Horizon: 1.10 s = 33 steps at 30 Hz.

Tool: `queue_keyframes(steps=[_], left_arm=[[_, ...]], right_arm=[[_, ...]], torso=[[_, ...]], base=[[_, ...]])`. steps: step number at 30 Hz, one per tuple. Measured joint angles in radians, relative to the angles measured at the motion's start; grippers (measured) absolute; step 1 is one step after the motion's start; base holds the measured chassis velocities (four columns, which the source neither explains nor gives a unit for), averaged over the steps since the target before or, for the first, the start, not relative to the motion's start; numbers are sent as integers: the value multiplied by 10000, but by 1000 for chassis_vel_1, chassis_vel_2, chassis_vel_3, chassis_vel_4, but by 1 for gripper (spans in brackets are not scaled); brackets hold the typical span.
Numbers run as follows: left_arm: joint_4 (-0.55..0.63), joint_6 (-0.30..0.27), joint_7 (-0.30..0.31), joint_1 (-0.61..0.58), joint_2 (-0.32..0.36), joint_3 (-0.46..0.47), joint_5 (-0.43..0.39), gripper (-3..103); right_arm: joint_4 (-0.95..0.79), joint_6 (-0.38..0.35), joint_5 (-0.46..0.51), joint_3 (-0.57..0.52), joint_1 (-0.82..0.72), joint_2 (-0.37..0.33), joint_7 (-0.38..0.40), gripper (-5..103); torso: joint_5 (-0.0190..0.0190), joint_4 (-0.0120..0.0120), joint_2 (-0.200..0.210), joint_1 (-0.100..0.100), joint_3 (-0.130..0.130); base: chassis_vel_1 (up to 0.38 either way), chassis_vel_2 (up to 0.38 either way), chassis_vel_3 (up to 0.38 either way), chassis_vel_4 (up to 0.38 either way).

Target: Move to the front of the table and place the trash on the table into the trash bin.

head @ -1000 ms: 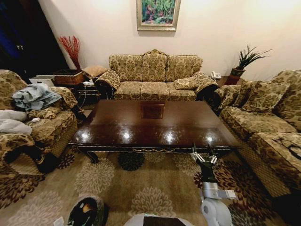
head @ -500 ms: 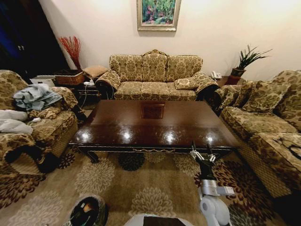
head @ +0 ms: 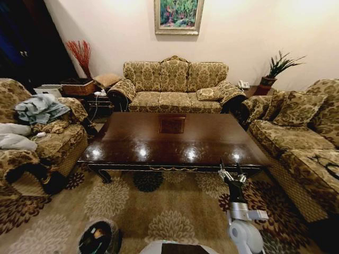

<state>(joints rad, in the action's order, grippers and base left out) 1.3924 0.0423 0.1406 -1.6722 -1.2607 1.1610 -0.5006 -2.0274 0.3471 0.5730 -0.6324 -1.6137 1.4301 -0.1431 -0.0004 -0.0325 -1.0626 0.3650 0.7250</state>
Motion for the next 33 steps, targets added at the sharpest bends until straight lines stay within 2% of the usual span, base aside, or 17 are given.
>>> queue_keyframes(steps=[2, 3, 4, 5, 6, 7, 9, 10, 11, 14, 18, 21, 22, 25, 27, 30, 33], left_arm=[[1575, 978, -1299, -231, 156, 296, -213, 100], [1575, 978, -1299, -231, 156, 296, -213, 100], [2292, 1096, -1667, -331, 188, 301, -388, 100], [3517, 1106, -2085, -456, 218, 133, -670, 100], [4368, 1012, -2275, -488, 215, -73, -766, 100], [4368, 1012, -2275, -488, 215, -73, -766, 100], [6115, 461, -2498, -433, 114, -915, -830, 100], [6115, 461, -2498, -433, 114, -915, -830, 100], [6843, -40, -2495, -365, 32, -1379, -831, 100], [8292, -1165, -2534, -81, -179, -2178, -602, 100], [8946, -1533, -2572, 96, -530, -2222, -146, 100], [9646, -1867, -2478, 52, -809, -2031, -44, 100], [9646, -1867, -2478, 52, -809, -2031, -44, 100], [9947, -2304, -2225, 87, -874, -2035, -169, 100], [9948, -2378, -2122, 93, -897, -2085, -148, 100], [9863, -2453, -2015, 121, -954, -2205, -64, 100], [9890, -2584, -1985, 228, -1204, -2247, 139, 100]], right_arm=[[-137, -341, -455, -95, -113, -83, 109, 100], [-137, -341, -455, -95, -113, -83, 109, 100], [-336, -657, -679, -134, -259, -117, 233, 100], [-795, -1250, -943, -149, -525, -152, 535, 100], [-1139, -1675, -1107, -123, -715, -178, 752, 100], [-1139, -1675, -1107, -123, -715, -178, 752, 100], [-1958, -2498, -1579, -8, -1055, -167, 1183, 100], [-1958, -2498, -1579, -8, -1055, -167, 1183, 100], [-2347, -2823, -1788, 72, -1178, -141, 1340, 100], [-3031, -3393, -2333, 490, -1440, 118, 1656, 100], [-3247, -3599, -2755, 788, -1552, 356, 1614, 100], [-3420, -3642, -2962, 951, -1627, 389, 823, 100], [-3420, -3642, -2962, 951, -1627, 389, 823, 100], [-3376, -2897, -3144, 819, -1558, 337, -137, 100], [-3319, -2608, -3299, 749, -1524, 319, -366, 100], [-3352, -2382, -3486, 671, -1557, 298, -467, 100], [-3659, -2646, -3487, 699, -1676, 306, -227, 100]], torso=[[17, 6, 0, 1, 0], [17, 6, 0, 1, 0], [13, 5, 1, 1, 1], [6, 5, 1, 2, 1], [1, 7, 0, 2, 0], [1, 7, 0, 2, 0], [8, 9, 0, 1, 0], [8, 9, 0, 1, 0], [-4, 7, 0, 1, 0], [8, 5, 0, 1, 1], [5, 7, 0, 1, 0], [4, 0, 0, 0, 0], [4, 0, 0, 0, 0], [5, 4, 0, 0, 0], [5, 3, 0, 1, 0], [4, 3, 1, 1, 0], [2, 5, 0, 0, 0]], base=[[0, 0, 0, 0], [0, 0, 0, 0], [0, 0, 0, 0], [0, 0, 0, 0], [0, 0, 0, 0], [0, 0, 0, 0], [0, 0, 0, 0], [0, 0, 0, 0], [0, 0, 0, 0], [0, 0, 0, 0], [0, 0, 0, 0], [0, 0, 0, 0], [0, 0, 0, 0], [0, 0, 0, 0], [0, 0, 0, 0], [0, 0, 0, 0], [0, 0, 0, 0]])
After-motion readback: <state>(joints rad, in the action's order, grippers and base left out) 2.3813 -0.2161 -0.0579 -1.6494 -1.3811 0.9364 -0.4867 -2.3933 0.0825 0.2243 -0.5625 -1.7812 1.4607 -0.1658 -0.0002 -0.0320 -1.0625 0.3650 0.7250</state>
